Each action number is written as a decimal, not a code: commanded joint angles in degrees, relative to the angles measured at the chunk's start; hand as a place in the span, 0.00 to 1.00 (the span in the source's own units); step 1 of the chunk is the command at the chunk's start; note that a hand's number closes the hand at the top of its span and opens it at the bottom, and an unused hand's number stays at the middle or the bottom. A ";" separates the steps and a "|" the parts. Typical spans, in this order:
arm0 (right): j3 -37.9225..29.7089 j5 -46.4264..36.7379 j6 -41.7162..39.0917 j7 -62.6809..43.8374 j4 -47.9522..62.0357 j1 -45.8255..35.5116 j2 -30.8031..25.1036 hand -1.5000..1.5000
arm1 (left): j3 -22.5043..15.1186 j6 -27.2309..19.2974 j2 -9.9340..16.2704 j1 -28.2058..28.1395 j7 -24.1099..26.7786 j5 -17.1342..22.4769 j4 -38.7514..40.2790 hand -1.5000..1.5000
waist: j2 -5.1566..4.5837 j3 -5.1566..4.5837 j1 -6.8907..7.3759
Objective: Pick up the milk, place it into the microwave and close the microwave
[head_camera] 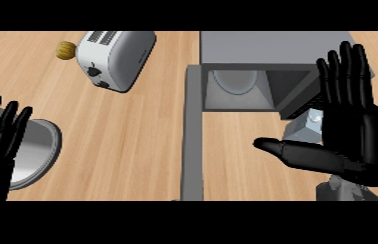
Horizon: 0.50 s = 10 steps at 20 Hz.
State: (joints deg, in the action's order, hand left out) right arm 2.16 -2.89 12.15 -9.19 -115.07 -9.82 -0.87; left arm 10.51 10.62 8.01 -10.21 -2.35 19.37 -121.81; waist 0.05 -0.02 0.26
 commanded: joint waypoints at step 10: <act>-7.20 1.66 0.85 8.02 9.41 3.89 -0.94 0.00 | 7.08 8.27 -0.01 -7.08 3.73 5.05 0.61 0.00 | -0.03 0.02 0.05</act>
State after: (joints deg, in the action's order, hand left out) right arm -2.79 -2.94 13.37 -6.03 -109.26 -8.07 -2.05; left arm 14.91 15.91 7.95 -15.15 -1.03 23.15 -123.04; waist 0.05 -0.01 0.29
